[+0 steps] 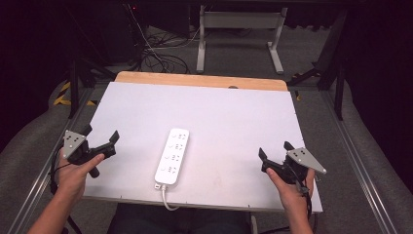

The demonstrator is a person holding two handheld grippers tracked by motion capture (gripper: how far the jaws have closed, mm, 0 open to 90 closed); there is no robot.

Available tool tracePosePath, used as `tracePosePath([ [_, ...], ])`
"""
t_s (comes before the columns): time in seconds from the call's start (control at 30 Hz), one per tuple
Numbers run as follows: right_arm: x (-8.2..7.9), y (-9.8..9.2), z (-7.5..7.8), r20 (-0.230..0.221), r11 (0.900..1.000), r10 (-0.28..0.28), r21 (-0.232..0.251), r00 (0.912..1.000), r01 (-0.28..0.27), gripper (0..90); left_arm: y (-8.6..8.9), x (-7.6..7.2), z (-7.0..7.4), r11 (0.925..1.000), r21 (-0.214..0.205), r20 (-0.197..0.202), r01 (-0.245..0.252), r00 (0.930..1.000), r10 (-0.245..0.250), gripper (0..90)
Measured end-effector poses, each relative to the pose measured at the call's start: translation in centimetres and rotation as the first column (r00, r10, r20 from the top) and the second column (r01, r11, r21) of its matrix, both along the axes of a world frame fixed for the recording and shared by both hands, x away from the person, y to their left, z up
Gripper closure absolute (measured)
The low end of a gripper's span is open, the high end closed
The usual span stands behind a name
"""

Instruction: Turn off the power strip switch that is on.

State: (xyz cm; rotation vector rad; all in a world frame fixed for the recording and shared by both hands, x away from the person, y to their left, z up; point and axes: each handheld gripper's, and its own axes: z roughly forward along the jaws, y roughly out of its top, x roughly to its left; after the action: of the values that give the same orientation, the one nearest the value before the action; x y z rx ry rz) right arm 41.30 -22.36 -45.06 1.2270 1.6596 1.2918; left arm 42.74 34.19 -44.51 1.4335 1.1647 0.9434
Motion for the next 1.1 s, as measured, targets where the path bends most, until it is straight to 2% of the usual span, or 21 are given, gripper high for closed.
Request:
tracePosePath([
  [0.3,-0.41,-0.13,0.03,0.004,1.0000,-0.001,-0.002,1.0000,0.001,10.1,-0.35,-0.08,0.10,0.9998,0.013,0.010,0.014,0.9998,-0.014,4.9],
  [0.63,-0.42,-0.19,0.00,0.002,1.0000,-0.004,-0.003,1.0000,0.004,10.1,-0.21,-0.06,0.12,0.9999,0.014,0.017,0.006,0.9998,-0.006,8.2],
  [0.97,-0.38,-0.21,0.03,0.004,1.0000,-0.004,-0.001,1.0000,0.004,10.3,-0.13,-0.15,0.13,0.9998,0.018,0.018,0.007,0.9998,-0.008,17.7],
  [1.1,-0.36,-0.18,0.02,0.002,1.0000,-0.004,-0.001,1.0000,0.004,10.4,-0.05,-0.16,0.15,0.9996,0.027,0.023,0.008,0.9997,-0.008,18.9],
])
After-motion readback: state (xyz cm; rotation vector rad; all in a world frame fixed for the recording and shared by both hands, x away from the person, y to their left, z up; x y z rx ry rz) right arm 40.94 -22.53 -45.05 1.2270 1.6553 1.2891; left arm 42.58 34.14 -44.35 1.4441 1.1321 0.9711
